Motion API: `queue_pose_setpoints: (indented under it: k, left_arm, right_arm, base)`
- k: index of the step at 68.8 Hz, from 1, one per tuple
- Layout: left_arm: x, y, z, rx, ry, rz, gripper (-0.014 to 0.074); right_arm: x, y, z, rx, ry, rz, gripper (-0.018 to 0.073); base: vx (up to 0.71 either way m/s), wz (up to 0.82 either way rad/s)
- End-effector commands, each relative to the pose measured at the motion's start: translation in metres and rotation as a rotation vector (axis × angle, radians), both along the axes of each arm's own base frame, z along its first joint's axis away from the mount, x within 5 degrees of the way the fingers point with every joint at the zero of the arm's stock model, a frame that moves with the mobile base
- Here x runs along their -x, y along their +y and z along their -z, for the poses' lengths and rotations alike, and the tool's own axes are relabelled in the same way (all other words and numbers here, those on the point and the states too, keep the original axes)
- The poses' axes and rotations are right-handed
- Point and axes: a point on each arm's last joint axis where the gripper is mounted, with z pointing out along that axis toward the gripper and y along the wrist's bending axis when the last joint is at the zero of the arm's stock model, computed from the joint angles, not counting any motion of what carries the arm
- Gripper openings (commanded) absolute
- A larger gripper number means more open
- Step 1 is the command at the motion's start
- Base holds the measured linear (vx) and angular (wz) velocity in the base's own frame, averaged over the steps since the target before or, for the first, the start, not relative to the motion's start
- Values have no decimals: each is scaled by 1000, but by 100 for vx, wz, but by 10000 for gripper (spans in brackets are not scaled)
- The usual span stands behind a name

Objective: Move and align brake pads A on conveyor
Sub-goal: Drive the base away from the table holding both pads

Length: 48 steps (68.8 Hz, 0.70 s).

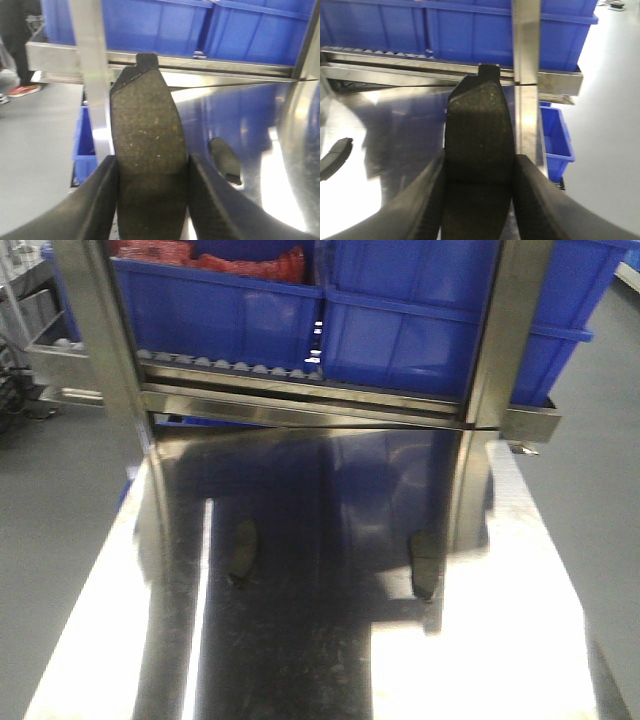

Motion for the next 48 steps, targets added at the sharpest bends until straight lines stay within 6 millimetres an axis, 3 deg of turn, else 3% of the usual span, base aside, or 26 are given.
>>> queue_pose_setpoints:
  k: [1,48]
  left_arm:
    - [-2,0,-18,34,-120,-6,-6]
    - [-2,0,-18,34,-120,-6,-6]
  right_arm:
    - [-1,0,-18,-7,-118,-2,-7]
    - [-1,0,-18,-7,-118,-2,-7]
  base:
    - [-7,31]
    - [-15,65]
